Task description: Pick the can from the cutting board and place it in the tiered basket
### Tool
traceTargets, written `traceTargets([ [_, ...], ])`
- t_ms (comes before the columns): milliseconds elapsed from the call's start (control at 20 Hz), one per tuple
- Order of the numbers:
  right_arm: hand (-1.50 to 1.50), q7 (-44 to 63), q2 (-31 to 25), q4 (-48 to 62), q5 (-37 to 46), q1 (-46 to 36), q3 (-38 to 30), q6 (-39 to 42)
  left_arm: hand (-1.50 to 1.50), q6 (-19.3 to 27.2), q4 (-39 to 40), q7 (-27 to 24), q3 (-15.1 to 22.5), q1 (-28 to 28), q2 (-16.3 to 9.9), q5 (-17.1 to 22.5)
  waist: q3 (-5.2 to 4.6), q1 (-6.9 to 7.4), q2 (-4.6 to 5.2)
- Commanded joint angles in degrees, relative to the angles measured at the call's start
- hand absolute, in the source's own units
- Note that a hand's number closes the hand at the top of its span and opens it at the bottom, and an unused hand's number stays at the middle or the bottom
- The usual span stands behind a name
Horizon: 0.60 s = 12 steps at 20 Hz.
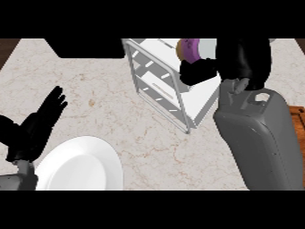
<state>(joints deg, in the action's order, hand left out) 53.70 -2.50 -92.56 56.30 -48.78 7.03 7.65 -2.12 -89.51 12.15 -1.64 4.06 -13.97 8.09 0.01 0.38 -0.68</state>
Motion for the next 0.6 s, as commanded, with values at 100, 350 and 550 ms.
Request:
traceTargets([
  [100,1.50,-1.16,2.38,8.27,2.92,-0.35,1.70,-4.57,0.00,1.16,-6.70,5.88,0.67,-0.68,0.27,-0.36,-0.01,0.41,0.66],
  [350,1.50,-5.86,2.03,14.39,6.08,1.80,1.93,-10.50,0.00,0.33,-1.29,1.07,0.55,0.37,1.37,-1.03,-0.03,0.53,0.99],
  [550,1.50,-9.60,-0.08,22.15,6.04,-2.55,-2.42,-14.48,0.00,-0.74,-2.41,1.72,-0.33,-0.33,0.31,-0.97,-0.02,0.42,0.84],
])
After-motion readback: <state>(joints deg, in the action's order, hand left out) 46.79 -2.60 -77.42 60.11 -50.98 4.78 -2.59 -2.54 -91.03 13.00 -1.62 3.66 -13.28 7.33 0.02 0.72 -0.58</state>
